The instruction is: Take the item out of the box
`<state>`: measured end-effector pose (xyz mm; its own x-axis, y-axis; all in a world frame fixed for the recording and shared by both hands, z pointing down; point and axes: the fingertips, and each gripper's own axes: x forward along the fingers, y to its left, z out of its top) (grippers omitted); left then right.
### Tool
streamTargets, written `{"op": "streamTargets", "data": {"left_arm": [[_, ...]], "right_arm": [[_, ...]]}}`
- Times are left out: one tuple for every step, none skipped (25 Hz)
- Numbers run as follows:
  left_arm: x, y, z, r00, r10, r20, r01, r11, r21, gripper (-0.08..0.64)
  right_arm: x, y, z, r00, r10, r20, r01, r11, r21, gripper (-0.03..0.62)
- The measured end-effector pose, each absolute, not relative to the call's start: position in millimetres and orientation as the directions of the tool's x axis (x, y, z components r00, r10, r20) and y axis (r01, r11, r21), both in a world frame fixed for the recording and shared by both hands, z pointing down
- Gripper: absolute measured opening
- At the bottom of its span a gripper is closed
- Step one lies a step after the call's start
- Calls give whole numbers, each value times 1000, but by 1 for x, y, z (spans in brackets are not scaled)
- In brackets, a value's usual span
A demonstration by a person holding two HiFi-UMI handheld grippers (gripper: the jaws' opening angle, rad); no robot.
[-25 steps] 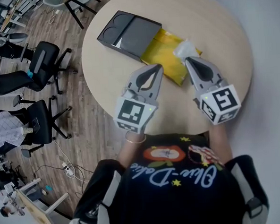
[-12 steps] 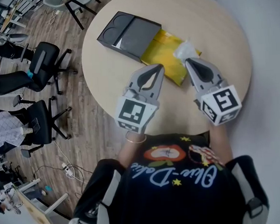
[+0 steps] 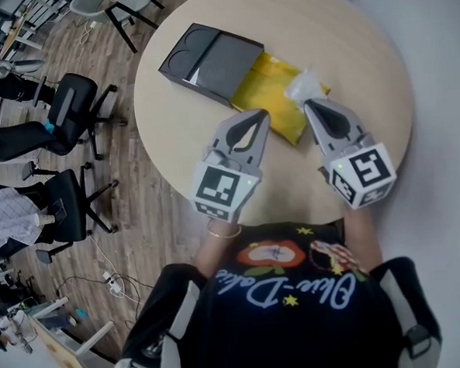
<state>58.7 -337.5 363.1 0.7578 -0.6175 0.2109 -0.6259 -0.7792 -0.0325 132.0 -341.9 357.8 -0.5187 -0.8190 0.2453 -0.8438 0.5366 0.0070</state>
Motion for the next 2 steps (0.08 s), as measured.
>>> {"op": "streamTargets", "data": {"left_arm": [[59, -337, 363, 758, -617, 211, -626, -780, -32, -15], [59, -338, 362, 759, -617, 210, -625, -780, -32, -15]], "right_arm": [[132, -342, 357, -518, -819, 246, -844, 536, 7, 0], [132, -342, 357, -518, -819, 246, -844, 536, 7, 0]]}}
